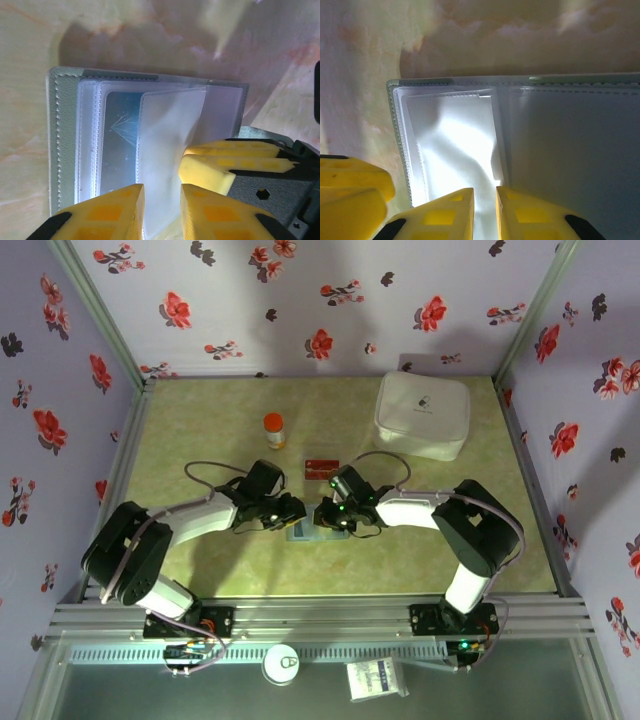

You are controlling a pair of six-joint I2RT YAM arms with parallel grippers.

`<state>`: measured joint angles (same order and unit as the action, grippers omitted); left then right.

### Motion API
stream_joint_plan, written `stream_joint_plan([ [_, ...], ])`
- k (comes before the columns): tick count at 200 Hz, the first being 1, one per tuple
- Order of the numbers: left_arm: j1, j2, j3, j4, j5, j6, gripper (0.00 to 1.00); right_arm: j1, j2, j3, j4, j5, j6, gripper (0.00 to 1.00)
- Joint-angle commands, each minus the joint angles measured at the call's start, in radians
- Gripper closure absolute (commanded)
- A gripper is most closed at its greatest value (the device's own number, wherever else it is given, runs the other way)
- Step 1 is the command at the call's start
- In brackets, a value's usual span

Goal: Take the credit cards out of the card holder

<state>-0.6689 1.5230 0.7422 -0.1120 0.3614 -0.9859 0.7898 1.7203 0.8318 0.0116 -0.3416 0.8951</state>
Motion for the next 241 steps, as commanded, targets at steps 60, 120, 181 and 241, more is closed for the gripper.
stream_joint_plan([
  [60, -0.014, 0.070, 0.037, 0.001, 0.002, -0.026, 0.71, -0.010, -0.047, -0.037, 0.016, -0.009, 0.016, 0.81],
  [120, -0.024, 0.075, 0.041, 0.046, 0.018, -0.045, 0.71, -0.010, -0.073, -0.044, 0.025, -0.014, 0.021, 0.81],
  [181, -0.031, 0.059, 0.056, 0.050, 0.024, -0.047, 0.73, -0.018, -0.144, -0.053, -0.018, 0.009, 0.002, 0.81],
  [241, -0.056, 0.066, 0.125, 0.002, 0.030, -0.033, 0.73, -0.042, -0.248, -0.080, -0.091, 0.058, -0.023, 0.81],
])
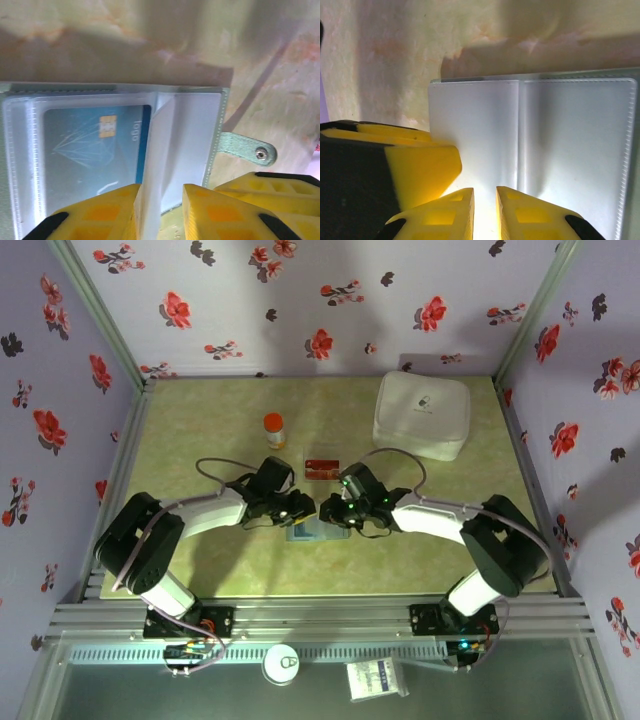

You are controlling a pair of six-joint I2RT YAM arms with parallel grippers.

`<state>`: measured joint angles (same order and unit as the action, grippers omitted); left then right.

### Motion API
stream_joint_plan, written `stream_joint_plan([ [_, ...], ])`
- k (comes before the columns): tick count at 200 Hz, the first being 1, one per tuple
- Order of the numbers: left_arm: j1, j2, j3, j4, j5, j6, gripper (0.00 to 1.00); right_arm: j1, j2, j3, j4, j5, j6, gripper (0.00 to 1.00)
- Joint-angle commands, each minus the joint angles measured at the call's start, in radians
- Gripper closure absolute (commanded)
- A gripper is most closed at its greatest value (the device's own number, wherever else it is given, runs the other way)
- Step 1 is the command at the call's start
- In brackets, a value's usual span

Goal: Take the credit cards out of the card holder

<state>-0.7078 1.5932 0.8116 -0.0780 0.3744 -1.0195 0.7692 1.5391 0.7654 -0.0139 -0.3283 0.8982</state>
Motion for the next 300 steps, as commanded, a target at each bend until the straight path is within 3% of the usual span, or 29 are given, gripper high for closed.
stream_joint_plan([
  [1, -0.017, -0.003, 0.057, -0.034, 0.016, 0.002, 0.72, -0.022, -0.070, -0.013, -0.069, 0.047, -0.026, 0.81],
  [76, -0.096, 0.150, 0.189, -0.051, 0.025, 0.007, 0.68, -0.094, -0.300, -0.062, -0.250, 0.166, -0.082, 0.81],
  [135, -0.121, 0.243, 0.251, -0.038, 0.041, 0.001, 0.66, -0.111, -0.401, -0.115, -0.289, 0.174, -0.069, 0.78],
  [186, -0.121, 0.160, 0.246, -0.109, -0.007, 0.038, 0.66, -0.111, -0.403, -0.132, -0.258, 0.131, -0.051, 0.77],
  [237, -0.090, 0.048, 0.212, -0.182, -0.055, 0.083, 0.67, -0.105, -0.312, -0.117, -0.203, 0.078, -0.030, 0.77],
  [300, -0.026, -0.106, 0.039, -0.164, -0.083, 0.089, 0.71, -0.063, -0.224, -0.045, -0.207, 0.070, -0.015, 0.77],
])
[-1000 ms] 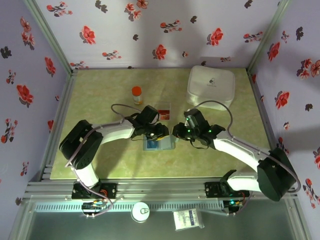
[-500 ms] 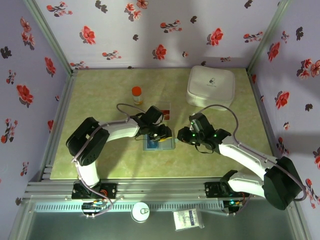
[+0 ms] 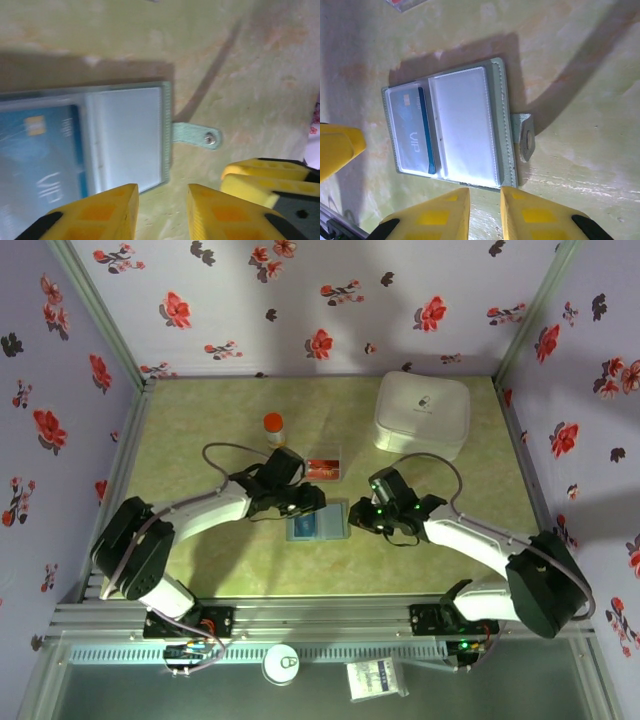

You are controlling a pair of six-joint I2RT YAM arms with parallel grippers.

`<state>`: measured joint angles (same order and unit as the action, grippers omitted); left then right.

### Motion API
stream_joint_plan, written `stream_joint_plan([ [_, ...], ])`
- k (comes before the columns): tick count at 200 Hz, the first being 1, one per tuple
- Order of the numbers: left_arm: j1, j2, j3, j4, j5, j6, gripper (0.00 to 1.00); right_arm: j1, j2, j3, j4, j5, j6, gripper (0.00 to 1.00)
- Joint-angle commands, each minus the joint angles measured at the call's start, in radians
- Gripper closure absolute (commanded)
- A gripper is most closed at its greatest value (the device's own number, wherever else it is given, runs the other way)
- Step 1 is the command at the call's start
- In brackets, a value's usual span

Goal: Take the credit cards out of the card holder

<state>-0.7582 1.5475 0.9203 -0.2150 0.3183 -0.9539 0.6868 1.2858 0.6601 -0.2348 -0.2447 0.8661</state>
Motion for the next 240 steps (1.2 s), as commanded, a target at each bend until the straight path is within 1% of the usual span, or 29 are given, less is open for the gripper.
stream_joint_plan([
  [1, 0.026, -0.063, -0.073, -0.026, -0.028, 0.023, 0.71, 0.020, 0.030, 0.062, 0.014, -0.013, 0.017, 0.77],
  [37, 0.078, -0.159, -0.149, -0.033, -0.012, 0.036, 0.74, 0.051, 0.095, 0.124, 0.017, -0.009, 0.028, 0.77],
  [71, 0.125, -0.188, -0.178, -0.044, 0.004, 0.047, 0.77, 0.065, 0.172, 0.185, 0.024, -0.027, 0.026, 0.77],
  [98, 0.153, -0.163, -0.179, -0.046, 0.020, 0.052, 0.82, 0.075, 0.246, 0.228, 0.046, -0.057, 0.019, 0.77],
  [144, 0.157, -0.125, -0.213, 0.006, 0.035, 0.038, 0.89, 0.095, 0.353, 0.270, 0.100, -0.101, 0.014, 0.77],
  [169, 0.158, -0.091, -0.211, 0.023, 0.054, 0.043, 0.92, 0.101, 0.387, 0.275, 0.135, -0.114, 0.022, 0.75],
  [240, 0.160, -0.020, -0.169, 0.032, 0.084, 0.051, 1.00, 0.105, 0.447, 0.291, 0.169, -0.143, 0.030, 0.76],
])
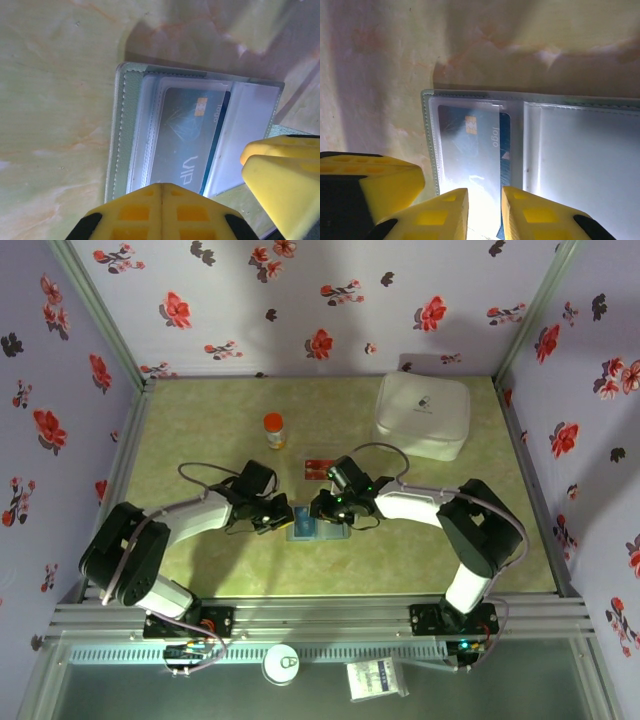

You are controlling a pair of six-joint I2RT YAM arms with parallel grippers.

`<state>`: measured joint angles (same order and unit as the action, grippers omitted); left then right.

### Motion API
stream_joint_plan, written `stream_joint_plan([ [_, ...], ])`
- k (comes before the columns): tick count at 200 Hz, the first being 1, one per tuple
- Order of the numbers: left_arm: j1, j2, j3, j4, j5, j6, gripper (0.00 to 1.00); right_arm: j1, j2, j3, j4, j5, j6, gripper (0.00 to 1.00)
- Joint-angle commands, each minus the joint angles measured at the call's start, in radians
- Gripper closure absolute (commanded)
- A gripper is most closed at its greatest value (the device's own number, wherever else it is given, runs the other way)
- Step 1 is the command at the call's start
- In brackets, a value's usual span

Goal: Take the credit cards out of the card holder

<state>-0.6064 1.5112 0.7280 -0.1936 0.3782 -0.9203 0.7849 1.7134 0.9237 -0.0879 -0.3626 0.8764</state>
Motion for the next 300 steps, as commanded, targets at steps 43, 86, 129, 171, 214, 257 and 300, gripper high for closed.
stream_joint_plan([
  [43, 0.008, 0.036, 0.017, 0.038, 0.034, 0.008, 1.00, 0.014, 0.026, 0.027, 0.020, -0.036, 0.016, 0.78],
  [86, 0.008, 0.056, 0.021, 0.040, 0.037, 0.024, 1.00, 0.021, 0.047, 0.029, 0.036, -0.037, 0.019, 0.79],
  [129, 0.010, 0.055, 0.013, 0.025, 0.032, 0.026, 1.00, 0.023, 0.057, 0.034, 0.027, -0.024, 0.013, 0.79],
  [171, 0.012, 0.052, -0.009, 0.030, 0.026, 0.020, 1.00, 0.023, 0.070, 0.032, 0.019, -0.021, 0.003, 0.80],
  [214, 0.011, 0.054, -0.021, 0.031, 0.025, 0.018, 1.00, 0.023, 0.086, 0.033, 0.032, -0.030, 0.001, 0.80],
  [257, 0.011, 0.062, -0.012, 0.022, 0.022, 0.021, 1.00, 0.023, 0.074, 0.038, -0.034, 0.026, -0.025, 0.78],
  [300, 0.013, 0.064, -0.012, 0.019, 0.022, 0.021, 1.00, 0.022, 0.054, 0.044, -0.096, 0.061, -0.057, 0.78],
])
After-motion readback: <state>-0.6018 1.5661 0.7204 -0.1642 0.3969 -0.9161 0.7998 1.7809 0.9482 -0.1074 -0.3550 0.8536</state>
